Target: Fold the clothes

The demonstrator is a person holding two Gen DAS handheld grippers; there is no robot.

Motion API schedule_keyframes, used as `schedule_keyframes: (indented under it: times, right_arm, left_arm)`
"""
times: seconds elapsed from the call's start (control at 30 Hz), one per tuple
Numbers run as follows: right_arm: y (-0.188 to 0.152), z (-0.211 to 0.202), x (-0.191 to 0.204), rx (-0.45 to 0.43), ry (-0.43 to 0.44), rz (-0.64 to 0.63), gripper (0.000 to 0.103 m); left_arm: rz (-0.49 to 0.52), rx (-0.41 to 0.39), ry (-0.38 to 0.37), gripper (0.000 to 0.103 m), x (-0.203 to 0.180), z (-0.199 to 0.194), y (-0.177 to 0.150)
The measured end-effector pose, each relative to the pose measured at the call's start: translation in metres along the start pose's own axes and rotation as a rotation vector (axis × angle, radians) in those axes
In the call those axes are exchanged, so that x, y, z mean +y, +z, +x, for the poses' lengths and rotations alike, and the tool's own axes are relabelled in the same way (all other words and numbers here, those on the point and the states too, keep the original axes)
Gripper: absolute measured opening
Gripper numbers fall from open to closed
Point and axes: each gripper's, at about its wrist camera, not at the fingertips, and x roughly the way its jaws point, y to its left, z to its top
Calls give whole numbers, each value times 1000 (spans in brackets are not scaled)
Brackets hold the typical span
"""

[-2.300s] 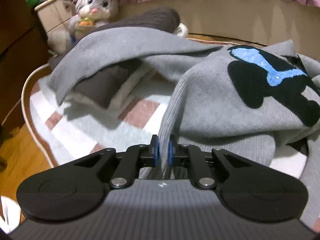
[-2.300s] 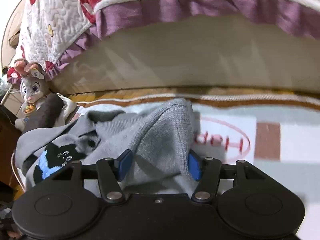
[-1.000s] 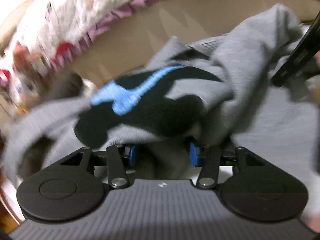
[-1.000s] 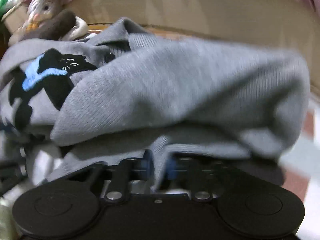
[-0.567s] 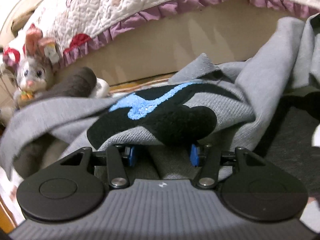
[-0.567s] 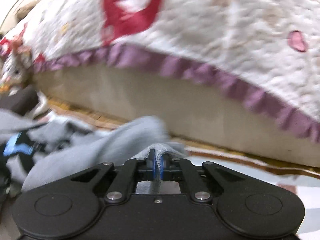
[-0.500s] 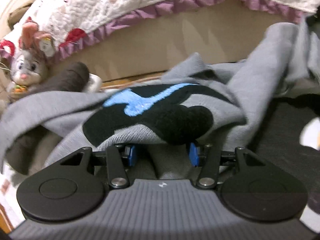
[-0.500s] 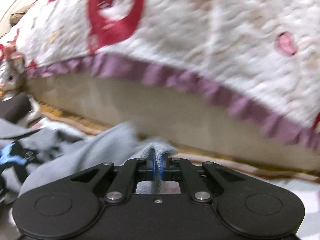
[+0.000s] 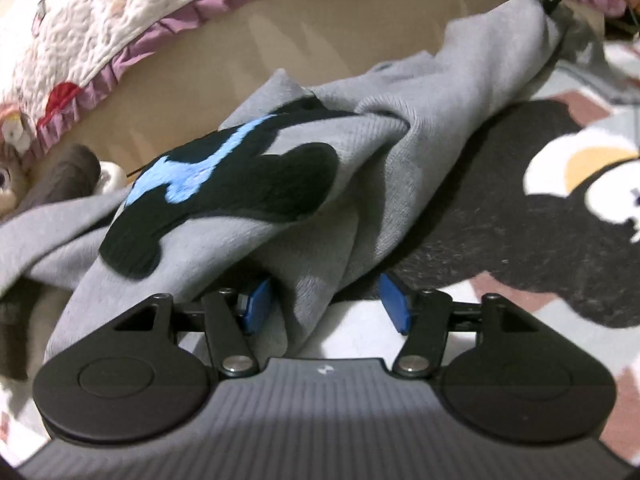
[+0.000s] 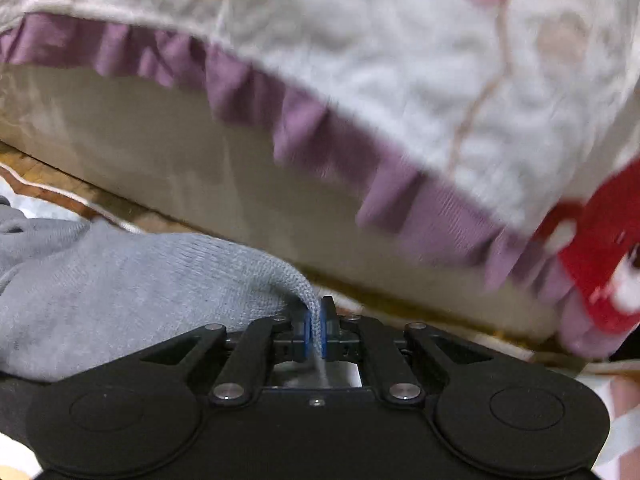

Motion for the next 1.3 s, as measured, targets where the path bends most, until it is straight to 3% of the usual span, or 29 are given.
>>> schedule_keyframes:
  times: [0.07,0.13,0.2,0.23,0.27,0.3,0.4,0.47,0.67,0.77,0.87,0.93,1.03,1.07,1.1,1.2,1.3]
  right_arm:
    - [-5,11,9,36,-51,-10,8]
    - [-6,11,11,76,-37,38,19]
    - [-3,-6,-1,126,97,237,33]
    - [-2,-19,-8,111,207,344,47]
    - [0,-32,-9,96,300,406,51]
    - [2,-44,-10,82,391,463,51]
    - [8,-65,20,92,637,518,53]
    - [11,-66,70,172,820,477,54]
    - [-19,-36,213,374,855,518,54]
    - [-54,-32,243,386,918,437,55]
    - [-68,-23,265,349,923,290,56]
    - [-58,-18,284,238,912,189,55]
    - [-33,-21,296,-18,859,57,49]
    - [-27,-16,291,-40,895,92,45]
    - [-23,-12,284,-29,942,148,33]
    - [-23,-7,262,-37,1056,243,14]
    - [-22,-2,262,-55,1085,240,13]
  left_arm:
    - [26,15,22,62,-2,10,5]
    - [50,30,38,63,-1,18,11]
    - [11,45,17,60,10,19,17]
    - [-23,53,-3,44,19,18,20]
    - [-47,61,-16,34,27,17,22]
    - [-52,69,-17,15,34,15,24]
    - [-80,71,-21,11,54,11,32]
    - [-124,64,-7,10,65,12,40]
    - [-312,48,2,11,92,21,52]
    - [-333,53,3,14,95,15,43]
    - [-264,72,20,17,89,6,30]
    - [-253,77,28,19,88,-3,24]
    - [-296,105,48,21,90,-19,16]
    - [-299,132,60,22,90,-24,13]
    - [-294,163,72,24,88,-29,9]
    - [-237,252,106,39,82,-56,-1]
    - [-259,295,99,42,86,-92,-15]
